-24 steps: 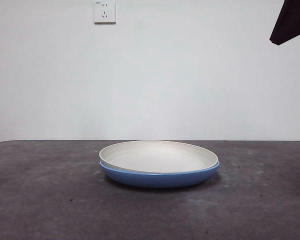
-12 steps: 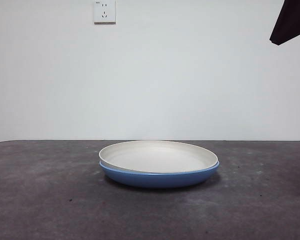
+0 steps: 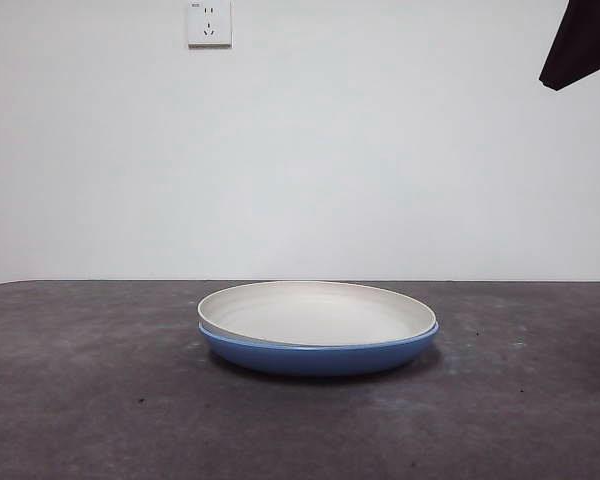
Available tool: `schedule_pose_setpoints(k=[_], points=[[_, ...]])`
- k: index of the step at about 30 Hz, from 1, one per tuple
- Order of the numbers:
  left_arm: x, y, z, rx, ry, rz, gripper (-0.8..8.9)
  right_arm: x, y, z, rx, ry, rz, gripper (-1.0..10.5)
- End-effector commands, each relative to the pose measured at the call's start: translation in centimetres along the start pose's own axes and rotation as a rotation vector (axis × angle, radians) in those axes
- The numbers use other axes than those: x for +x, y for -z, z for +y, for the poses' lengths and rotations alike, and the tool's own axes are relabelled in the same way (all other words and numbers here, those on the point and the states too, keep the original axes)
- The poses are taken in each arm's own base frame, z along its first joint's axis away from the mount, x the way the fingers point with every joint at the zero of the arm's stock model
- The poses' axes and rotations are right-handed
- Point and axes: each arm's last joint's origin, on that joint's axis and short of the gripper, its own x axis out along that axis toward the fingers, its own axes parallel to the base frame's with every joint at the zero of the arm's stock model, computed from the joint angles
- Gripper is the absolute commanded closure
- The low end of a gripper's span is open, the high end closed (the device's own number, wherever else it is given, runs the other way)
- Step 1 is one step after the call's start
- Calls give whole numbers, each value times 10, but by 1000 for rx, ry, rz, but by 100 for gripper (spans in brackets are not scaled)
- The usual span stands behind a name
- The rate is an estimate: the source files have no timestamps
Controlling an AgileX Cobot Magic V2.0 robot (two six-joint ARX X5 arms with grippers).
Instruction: Pick up the white plate, put it on the blue plate, put it on desk
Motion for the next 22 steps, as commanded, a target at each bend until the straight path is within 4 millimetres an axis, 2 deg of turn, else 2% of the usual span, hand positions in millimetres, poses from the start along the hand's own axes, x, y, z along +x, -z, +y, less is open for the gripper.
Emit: schedule_pose_setpoints(k=[1,16,22], points=[[1,7,0,-3,-3,3,803,-2,-4,2,-23,-7,-14,939],[3,35,-2,-16,5,159,803,-2,-4,2,-23,-7,-14,939],[2,35,-2,-39,4,167,803,-2,-4,2,-23,-7,-14,939]])
